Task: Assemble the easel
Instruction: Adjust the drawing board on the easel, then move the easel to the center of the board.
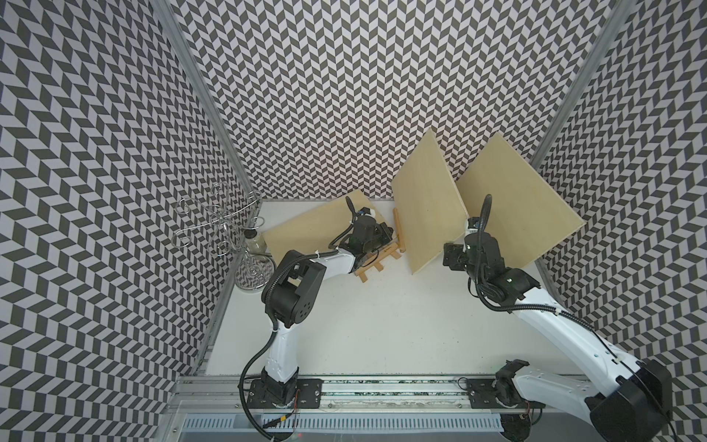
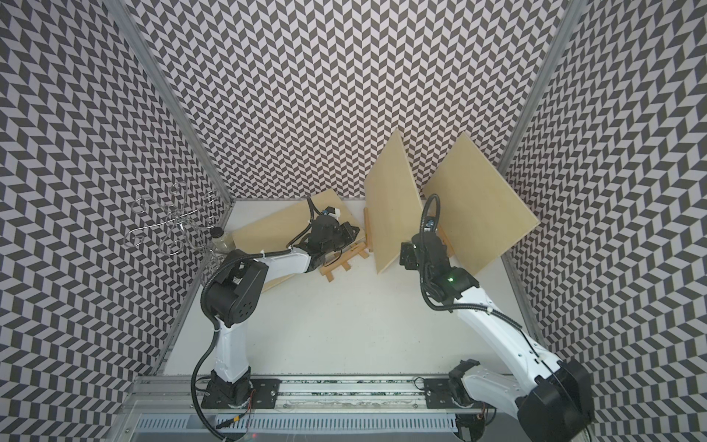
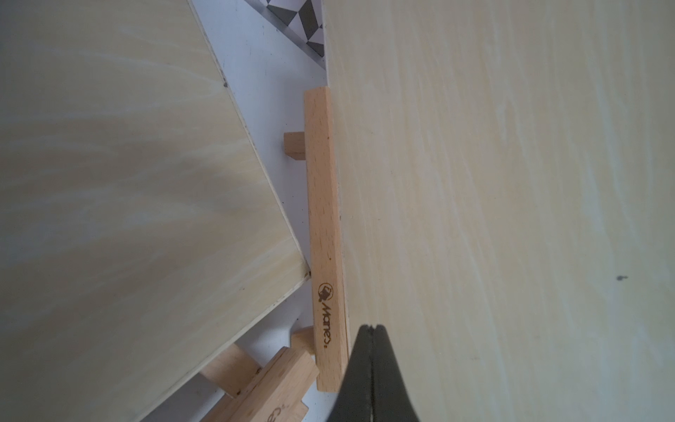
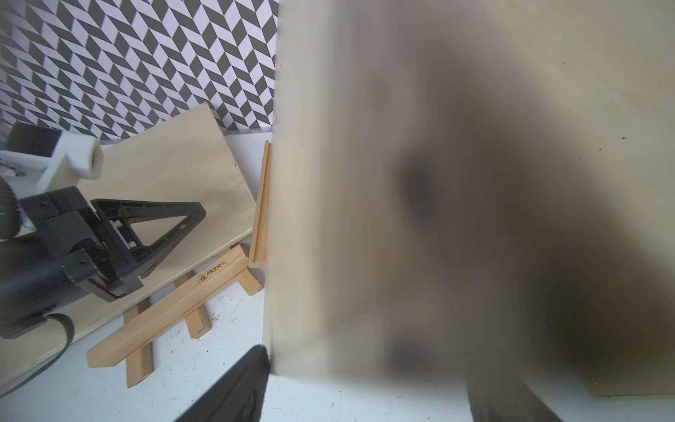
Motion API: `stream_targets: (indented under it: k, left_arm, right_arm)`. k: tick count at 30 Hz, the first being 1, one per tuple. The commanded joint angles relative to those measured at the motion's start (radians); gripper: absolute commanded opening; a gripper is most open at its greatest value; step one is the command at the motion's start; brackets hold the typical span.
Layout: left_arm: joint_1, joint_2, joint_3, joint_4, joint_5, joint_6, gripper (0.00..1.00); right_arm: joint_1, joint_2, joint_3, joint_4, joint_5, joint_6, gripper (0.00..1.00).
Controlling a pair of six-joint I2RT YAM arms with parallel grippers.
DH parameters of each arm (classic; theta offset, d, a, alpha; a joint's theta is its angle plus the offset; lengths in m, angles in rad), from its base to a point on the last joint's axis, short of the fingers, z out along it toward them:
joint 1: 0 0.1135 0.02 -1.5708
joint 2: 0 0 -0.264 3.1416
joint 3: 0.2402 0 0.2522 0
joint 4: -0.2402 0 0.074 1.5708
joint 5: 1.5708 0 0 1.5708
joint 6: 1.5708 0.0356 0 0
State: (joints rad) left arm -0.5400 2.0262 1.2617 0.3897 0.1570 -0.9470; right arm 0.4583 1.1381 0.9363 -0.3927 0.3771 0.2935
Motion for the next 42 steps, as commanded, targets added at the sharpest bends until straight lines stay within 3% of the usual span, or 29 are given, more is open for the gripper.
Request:
stream_targets:
  k: [1,8,20,34,42]
  left_arm:
    - [-0.005,0.039,0.032,0.017,0.023,-0.018,0.00]
    - [-0.016,0.099,0.074,0.010,0.023,-0.036,0.00]
    - [-0.072,0.186,0.169,-0.043,-0.002,-0.012,0.00]
    - [-0.137,0.235,0.223,-0.047,0.028,-0.030,0.00]
    - [-0.199,0.311,0.338,-0.114,0.035,-0.028,0.00]
  right_arm:
    - [-0.027,0.009,0.048,-0.042,0.011,-0.043,0.85]
    - [-0.030,-0.011,0.152,-0.093,-0.001,-0.079,0.92]
    - [-0.038,-0.080,0.339,-0.243,0.065,-0.126,0.93]
    - [-0.040,-0.100,0.321,-0.250,0.014,-0.146,0.93]
    - [-0.043,-0.110,0.344,-0.272,0.016,-0.158,0.93]
